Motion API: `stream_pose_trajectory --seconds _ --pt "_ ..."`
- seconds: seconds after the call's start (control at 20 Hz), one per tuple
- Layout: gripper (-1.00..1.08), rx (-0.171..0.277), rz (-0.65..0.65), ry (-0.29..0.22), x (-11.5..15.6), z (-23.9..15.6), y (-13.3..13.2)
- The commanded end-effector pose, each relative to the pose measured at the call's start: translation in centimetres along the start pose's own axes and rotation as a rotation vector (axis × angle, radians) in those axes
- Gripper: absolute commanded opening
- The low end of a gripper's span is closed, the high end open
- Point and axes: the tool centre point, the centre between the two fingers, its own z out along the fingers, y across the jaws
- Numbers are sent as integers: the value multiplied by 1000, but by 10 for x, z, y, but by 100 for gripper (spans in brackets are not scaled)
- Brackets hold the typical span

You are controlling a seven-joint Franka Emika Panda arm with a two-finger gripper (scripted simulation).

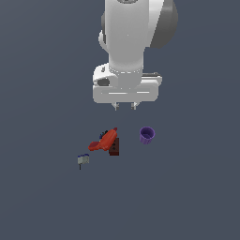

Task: Pick up a designated object from a clutter of objects.

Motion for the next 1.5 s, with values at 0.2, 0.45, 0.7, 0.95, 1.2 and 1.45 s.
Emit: stream_pose_trajectory --seconds 0.2,0.45,0.7,0.95,1.2,1.45 --pt "28 -7 -12 -46 4 10 -10" --pt "28 -20 -28 -118 10 26 -24" --pt "28 -44 -51 -221 15 49 -45" --pt "28 -79 -76 -342 18 78 -71" --pt "28 -122 -99 -462 17 108 -95" --pt "28 -172 -119 -578 12 139 -117"
